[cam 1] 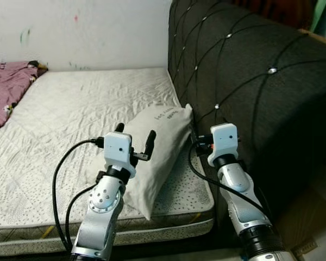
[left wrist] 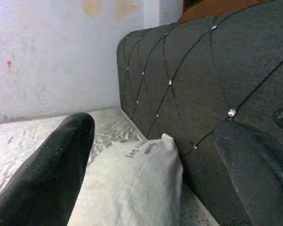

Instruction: Clean up the room

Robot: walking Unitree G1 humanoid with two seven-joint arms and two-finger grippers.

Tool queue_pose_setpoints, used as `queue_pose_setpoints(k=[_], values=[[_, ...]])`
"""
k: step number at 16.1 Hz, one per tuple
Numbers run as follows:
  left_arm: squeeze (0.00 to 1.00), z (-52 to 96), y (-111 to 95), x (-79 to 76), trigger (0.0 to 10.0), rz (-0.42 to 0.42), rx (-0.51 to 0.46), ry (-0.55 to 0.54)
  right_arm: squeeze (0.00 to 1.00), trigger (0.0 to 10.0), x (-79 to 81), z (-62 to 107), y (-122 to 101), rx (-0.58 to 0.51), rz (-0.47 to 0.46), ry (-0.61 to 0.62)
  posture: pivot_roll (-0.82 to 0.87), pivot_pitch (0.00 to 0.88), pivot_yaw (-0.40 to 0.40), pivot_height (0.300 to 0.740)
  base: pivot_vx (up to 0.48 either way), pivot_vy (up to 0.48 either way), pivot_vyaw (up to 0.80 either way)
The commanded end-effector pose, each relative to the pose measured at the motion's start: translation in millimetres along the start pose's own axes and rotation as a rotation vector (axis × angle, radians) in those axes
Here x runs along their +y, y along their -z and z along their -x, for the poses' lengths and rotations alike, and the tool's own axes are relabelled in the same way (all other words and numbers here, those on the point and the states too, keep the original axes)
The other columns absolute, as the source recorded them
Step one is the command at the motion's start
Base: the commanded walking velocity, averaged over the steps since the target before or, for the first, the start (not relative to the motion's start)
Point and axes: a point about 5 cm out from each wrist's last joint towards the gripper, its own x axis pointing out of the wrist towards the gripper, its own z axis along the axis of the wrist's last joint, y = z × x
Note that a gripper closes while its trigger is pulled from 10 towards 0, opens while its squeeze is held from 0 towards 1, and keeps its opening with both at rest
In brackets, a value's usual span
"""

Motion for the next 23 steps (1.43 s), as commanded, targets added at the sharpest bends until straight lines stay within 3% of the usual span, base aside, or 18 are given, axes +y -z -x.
queue_pose_setpoints(k=[1, 5, 8, 11, 15, 17, 19, 23], values=[[0.0, 2.4, 0, 9.4, 10.0, -0.02, 0.001, -0.036, 0.0, 10.0, 5.4, -2.8, -7, -0.029, -0.005, -0.013, -0.03, 0.0, 0.013, 0.74, 0.0, 0.0, 0.0], [0.0, 14.1, 4, 27.1, 10.0, -0.044, 0.03, -0.107, 0.0, 10.0, -2.2, -0.4, -18, -0.054, -0.026, -0.004, -0.03, 0.0, 0.009, 0.74, 0.0, 0.0, 0.0], [0.0, 31.2, 9, 43.4, 10.0, -0.052, 0.065, -0.174, 0.0, 10.0, -20.1, 18.4, -8, -0.009, -0.009, 0.019, -0.03, 0.0, 0.007, 0.74, 0.0, 0.0, 0.0], [0.0, 41.1, 9, 51.4, 10.0, -0.058, 0.079, -0.226, 0.0, 10.0, -27.1, 25.4, -11, -0.004, -0.014, 0.038, -0.03, 0.0, 0.007, 0.74, 0.0, 0.0, 0.0], [0.0, 46.5, -2, 51.8, 10.0, -0.057, 0.067, -0.253, 0.0, 10.0, -34.8, 39.9, -9, 0.049, 0.008, 0.065, -0.03, 0.0, 0.009, 0.74, 0.0, 0.0, 0.0], [0.0, 64.7, 9, 58.7, 10.0, -0.068, 0.126, -0.295, 0.0, 10.0, -46.9, 63.1, 1, 0.109, 0.029, 0.098, -0.03, 0.0, 0.002, 0.74, 0.0, 0.0, 0.0], [0.0, 71.2, 14, 63.3, 10.0, -0.067, 0.152, -0.314, 0.0, 10.0, -51.1, 74.5, 8, 0.144, 0.031, 0.101, -0.03, 0.0, -0.002, 0.74, 0.0, 0.0, 0.0], [0.0, 66.3, 17, 53.3, 10.0, -0.045, 0.155, -0.298, 0.0, 10.0, -58.5, 87.1, 17, 0.198, 0.049, 0.119, -0.04, 0.0, 0.0, 0.74, 0.0, 0.0, -0.32]])
